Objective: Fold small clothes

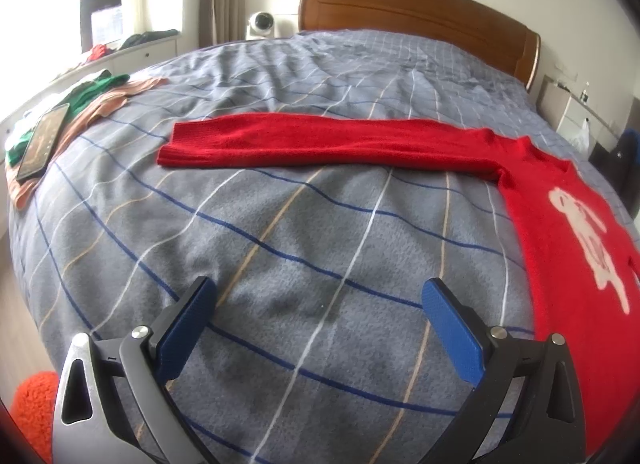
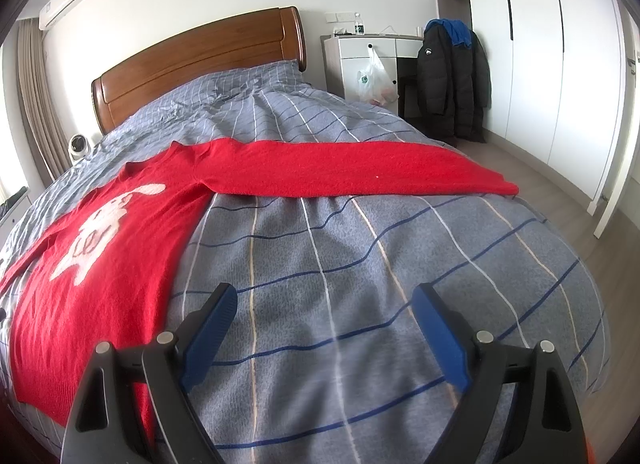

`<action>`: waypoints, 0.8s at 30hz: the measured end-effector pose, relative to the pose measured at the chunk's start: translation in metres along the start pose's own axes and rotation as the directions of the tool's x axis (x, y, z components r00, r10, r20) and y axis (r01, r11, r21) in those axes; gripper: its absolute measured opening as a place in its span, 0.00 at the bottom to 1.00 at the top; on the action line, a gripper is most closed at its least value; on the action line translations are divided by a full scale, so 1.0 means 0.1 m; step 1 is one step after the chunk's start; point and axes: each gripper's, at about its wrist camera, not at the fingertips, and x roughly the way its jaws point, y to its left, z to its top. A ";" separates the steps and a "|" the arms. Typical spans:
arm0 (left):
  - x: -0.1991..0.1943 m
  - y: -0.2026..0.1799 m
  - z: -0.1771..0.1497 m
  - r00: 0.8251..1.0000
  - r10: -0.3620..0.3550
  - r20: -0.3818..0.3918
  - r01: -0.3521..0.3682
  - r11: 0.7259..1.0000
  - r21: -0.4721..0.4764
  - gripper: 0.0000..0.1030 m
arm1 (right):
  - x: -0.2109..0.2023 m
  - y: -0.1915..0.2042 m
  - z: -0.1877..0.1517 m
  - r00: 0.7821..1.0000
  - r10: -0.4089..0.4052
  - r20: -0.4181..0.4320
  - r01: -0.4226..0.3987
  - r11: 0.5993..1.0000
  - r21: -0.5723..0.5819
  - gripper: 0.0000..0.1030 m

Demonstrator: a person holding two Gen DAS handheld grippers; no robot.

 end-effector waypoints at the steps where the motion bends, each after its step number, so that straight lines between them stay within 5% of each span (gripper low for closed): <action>1: 0.00 -0.01 0.00 1.000 0.002 -0.001 -0.002 1.000 0.002 0.99 | 0.01 0.00 0.00 1.000 0.000 0.000 0.000 1.000 0.000 0.86; 24: 0.01 0.00 0.00 1.000 0.005 0.003 -0.005 1.000 -0.001 0.99 | 0.00 0.00 0.00 1.000 0.000 -0.002 0.000 1.000 0.000 0.86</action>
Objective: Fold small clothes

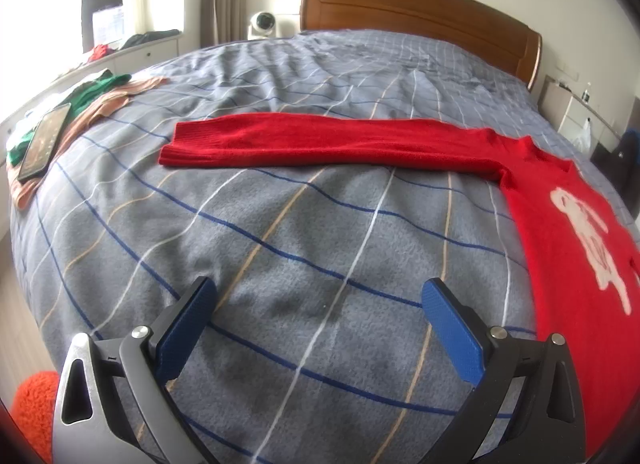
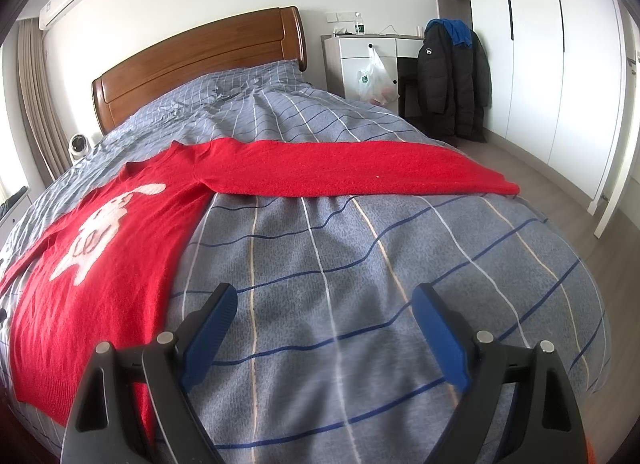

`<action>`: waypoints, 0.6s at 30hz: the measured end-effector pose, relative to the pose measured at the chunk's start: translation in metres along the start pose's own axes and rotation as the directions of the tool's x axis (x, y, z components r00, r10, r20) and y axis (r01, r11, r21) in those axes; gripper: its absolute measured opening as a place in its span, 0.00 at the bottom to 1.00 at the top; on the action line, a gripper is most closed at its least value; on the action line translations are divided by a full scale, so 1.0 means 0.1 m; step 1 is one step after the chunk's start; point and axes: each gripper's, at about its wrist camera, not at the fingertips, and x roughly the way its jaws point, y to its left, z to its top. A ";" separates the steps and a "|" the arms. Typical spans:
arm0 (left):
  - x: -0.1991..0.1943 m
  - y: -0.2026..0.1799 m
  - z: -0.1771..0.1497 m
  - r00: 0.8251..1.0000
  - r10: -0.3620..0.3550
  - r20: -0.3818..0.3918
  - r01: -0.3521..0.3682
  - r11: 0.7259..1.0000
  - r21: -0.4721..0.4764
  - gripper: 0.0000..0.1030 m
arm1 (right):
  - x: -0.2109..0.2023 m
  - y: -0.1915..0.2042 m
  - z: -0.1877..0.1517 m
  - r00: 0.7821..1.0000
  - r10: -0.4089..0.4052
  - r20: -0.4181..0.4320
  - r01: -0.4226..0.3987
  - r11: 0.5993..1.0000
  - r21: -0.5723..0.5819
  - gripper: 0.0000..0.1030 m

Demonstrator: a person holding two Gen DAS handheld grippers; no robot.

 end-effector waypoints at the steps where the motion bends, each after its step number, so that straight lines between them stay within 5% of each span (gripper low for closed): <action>1: 0.00 0.00 0.00 1.000 0.000 0.001 0.000 1.000 -0.001 0.99 | 0.00 0.00 0.00 1.000 0.000 0.001 0.000 1.000 0.000 0.86; 18: 0.00 0.01 0.00 1.000 0.000 0.001 0.000 1.000 0.000 0.99 | 0.01 -0.01 0.00 1.000 0.002 0.004 -0.002 1.000 0.001 0.86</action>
